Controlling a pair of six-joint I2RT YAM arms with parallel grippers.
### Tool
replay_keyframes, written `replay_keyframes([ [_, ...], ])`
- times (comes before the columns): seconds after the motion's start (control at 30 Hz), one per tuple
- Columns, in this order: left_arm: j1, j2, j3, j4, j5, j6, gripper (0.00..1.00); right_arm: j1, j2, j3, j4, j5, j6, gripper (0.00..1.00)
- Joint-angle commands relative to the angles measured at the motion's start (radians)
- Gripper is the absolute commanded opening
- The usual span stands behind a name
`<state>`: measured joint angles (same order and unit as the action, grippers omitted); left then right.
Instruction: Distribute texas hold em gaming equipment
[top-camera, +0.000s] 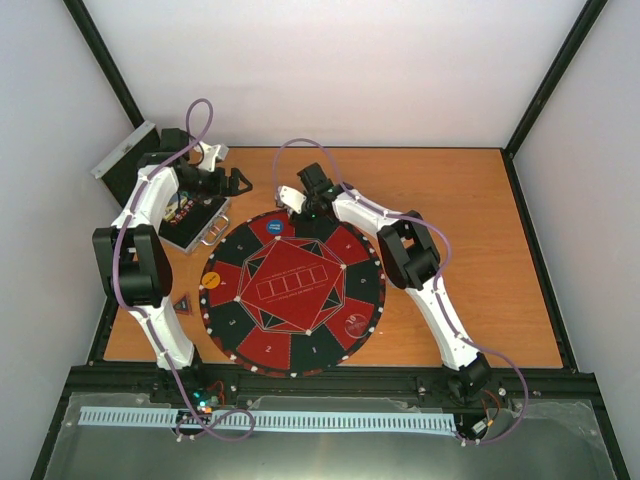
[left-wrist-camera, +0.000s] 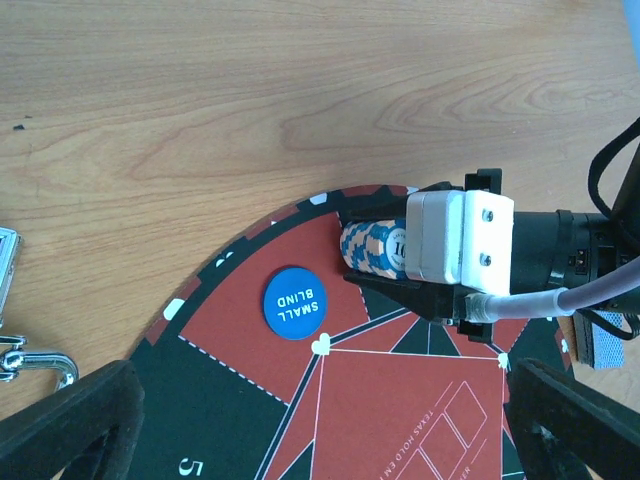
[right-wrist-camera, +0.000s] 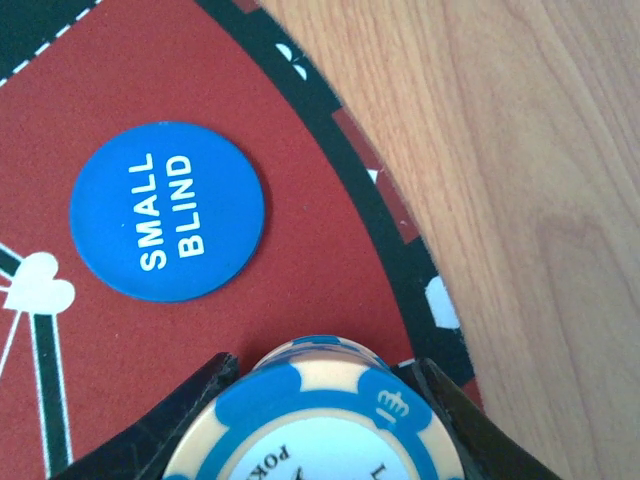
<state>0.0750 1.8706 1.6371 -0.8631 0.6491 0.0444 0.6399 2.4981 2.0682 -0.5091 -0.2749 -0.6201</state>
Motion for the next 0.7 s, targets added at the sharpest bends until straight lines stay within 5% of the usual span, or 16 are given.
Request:
replay_keyframes([
  [0.0, 0.003, -0.012, 0.024, 0.008, -0.006, 0.019, 1.00, -0.003, 0.026, 0.045, 0.015, -0.004, 0.025, 0.03],
  [0.3, 0.003, -0.010, 0.032, 0.004, -0.009, 0.020, 1.00, -0.002, 0.041, 0.045, 0.016, 0.013, 0.031, 0.03],
  [0.67, 0.003, -0.014, 0.034, 0.002, -0.018, 0.022, 1.00, -0.003, 0.039, 0.045, 0.005, 0.020, 0.056, 0.28],
])
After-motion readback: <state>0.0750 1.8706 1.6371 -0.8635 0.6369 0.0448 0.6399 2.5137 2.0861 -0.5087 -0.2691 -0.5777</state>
